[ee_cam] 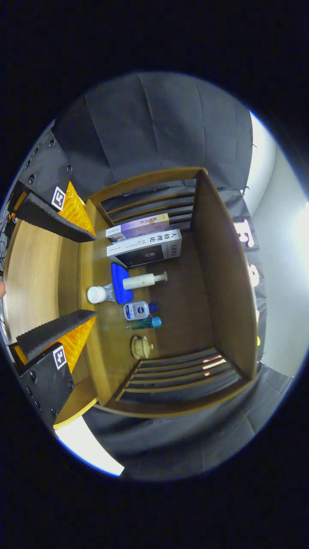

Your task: Pull open the drawer, take out the items inside it, and place them on the countertop above the cabinet.

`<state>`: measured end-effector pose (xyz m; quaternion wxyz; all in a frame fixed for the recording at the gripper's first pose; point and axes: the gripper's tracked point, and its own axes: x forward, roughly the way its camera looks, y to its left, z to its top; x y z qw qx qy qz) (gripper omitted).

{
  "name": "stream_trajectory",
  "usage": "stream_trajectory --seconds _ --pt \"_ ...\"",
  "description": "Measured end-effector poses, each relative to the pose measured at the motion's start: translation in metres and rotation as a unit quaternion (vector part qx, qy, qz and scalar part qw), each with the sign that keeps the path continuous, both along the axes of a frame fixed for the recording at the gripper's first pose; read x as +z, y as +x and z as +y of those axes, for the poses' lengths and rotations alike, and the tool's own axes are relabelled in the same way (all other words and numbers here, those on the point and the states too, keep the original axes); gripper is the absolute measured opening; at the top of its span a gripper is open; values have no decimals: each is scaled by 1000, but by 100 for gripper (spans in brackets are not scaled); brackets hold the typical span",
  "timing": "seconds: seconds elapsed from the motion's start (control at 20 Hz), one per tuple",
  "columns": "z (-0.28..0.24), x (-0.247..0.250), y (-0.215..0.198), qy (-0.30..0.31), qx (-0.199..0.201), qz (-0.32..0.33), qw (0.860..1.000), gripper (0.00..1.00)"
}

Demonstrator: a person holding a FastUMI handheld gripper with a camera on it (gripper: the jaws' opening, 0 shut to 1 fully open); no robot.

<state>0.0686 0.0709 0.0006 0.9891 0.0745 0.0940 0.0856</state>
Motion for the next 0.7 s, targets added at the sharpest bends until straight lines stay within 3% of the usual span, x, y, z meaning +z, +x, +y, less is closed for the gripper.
stream_trajectory --seconds 0.4,0.7 --pt "15 -20 -82 -40 -7 -72 997 98" --pt "14 -79 -107 -69 -19 -48 996 98"
